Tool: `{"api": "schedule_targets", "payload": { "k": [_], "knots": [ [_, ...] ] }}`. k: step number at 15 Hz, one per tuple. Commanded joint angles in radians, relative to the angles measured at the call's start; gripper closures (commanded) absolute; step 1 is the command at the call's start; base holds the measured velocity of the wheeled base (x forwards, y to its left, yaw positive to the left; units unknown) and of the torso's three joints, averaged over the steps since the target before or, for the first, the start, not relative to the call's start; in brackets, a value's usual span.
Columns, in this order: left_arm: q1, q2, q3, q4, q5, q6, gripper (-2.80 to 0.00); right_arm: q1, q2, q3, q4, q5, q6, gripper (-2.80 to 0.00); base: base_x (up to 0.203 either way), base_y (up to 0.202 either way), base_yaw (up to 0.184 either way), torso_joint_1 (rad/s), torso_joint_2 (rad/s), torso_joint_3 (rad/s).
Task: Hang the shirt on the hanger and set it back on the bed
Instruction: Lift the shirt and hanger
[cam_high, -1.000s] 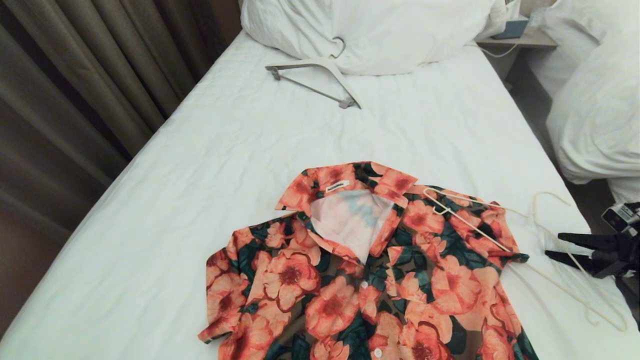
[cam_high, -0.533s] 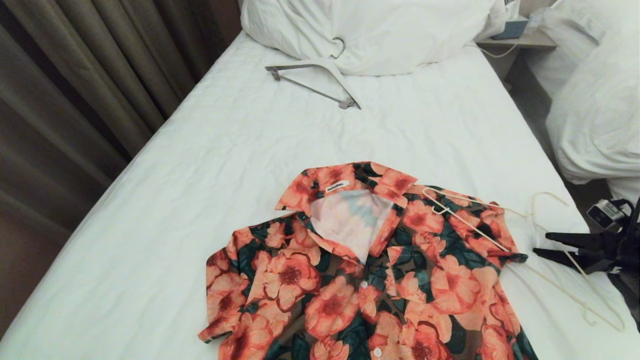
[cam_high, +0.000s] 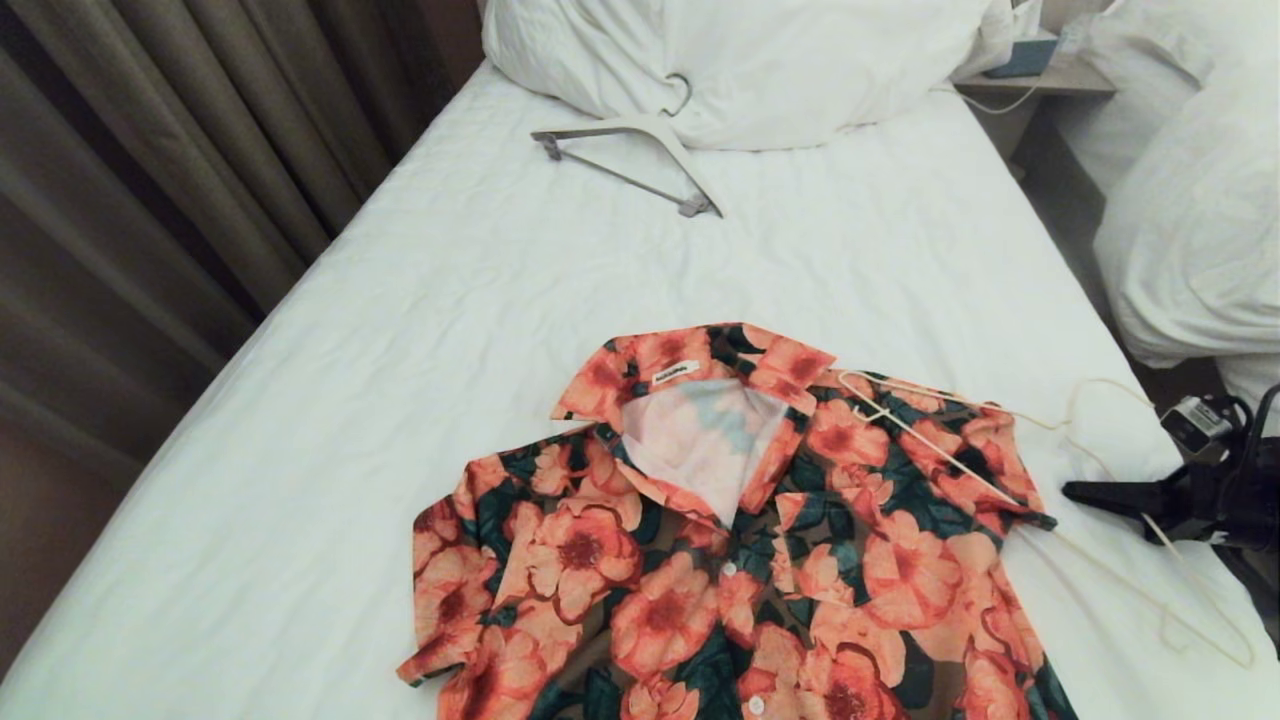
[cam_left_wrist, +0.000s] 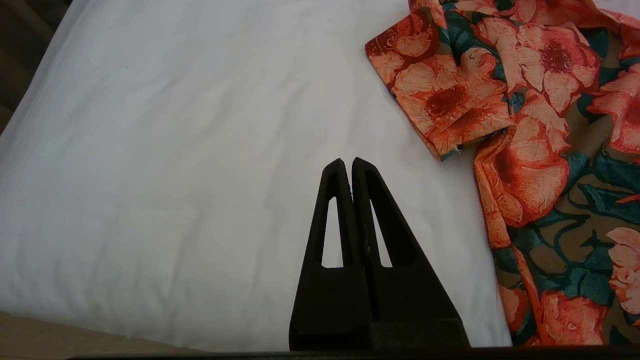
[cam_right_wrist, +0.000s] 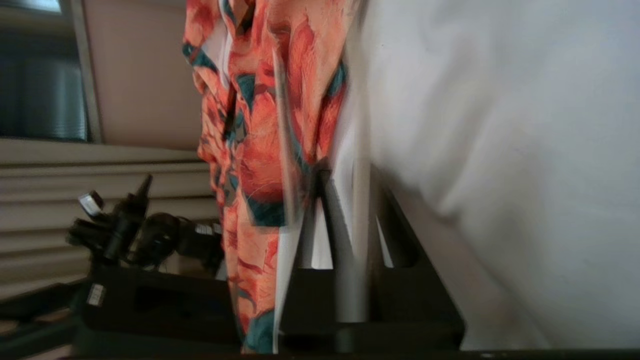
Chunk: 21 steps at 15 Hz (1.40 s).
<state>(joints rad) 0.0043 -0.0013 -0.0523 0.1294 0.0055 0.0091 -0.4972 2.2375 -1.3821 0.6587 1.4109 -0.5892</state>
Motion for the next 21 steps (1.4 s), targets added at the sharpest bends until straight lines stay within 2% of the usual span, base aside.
{"api": "schedule_targets", "payload": {
  "k": [1, 4, 9, 12, 18, 21],
  "knots": [
    [0.0, 0.001, 0.0, 0.001, 0.001, 0.0, 0.0, -0.001, -0.024, -0.002, -0.007, 0.011, -0.002, 0.0, 0.0, 0.0, 0.0, 0.0, 0.0, 0.0],
    [0.0, 0.001, 0.0, 0.001, 0.001, 0.0, 0.0, 0.0, -0.084, -0.001, -0.038, 0.003, -0.005, 0.0, 0.0, 0.0, 0.0, 0.0, 0.0, 0.0],
    [0.0, 0.001, 0.0, 0.001, 0.001, 0.0, 0.0, 0.008, -0.218, 0.009, -0.038, -0.013, -0.082, 0.0, 0.0, 0.0, 0.0, 0.0, 0.0, 0.0],
    [0.0, 0.001, 0.0, 0.001, 0.001, 0.0, 0.0, 0.03, -0.316, -0.002, -0.043, -0.013, -0.094, 0.0, 0.0, 0.0, 0.0, 0.0, 0.0, 0.0],
    [0.0, 0.001, 0.0, 0.001, 0.001, 0.0, 0.0, 0.157, -0.561, -0.04, -0.045, -0.048, -0.097, 0.0, 0.0, 0.0, 0.0, 0.0, 0.0, 0.0],
    [0.0, 0.001, 0.0, 0.001, 0.001, 0.005, 0.0, 0.223, -0.586, -0.081, -0.045, -0.053, -0.169, 0.0, 0.0, 0.0, 0.0, 0.0, 0.0, 0.0]
  ]
}}
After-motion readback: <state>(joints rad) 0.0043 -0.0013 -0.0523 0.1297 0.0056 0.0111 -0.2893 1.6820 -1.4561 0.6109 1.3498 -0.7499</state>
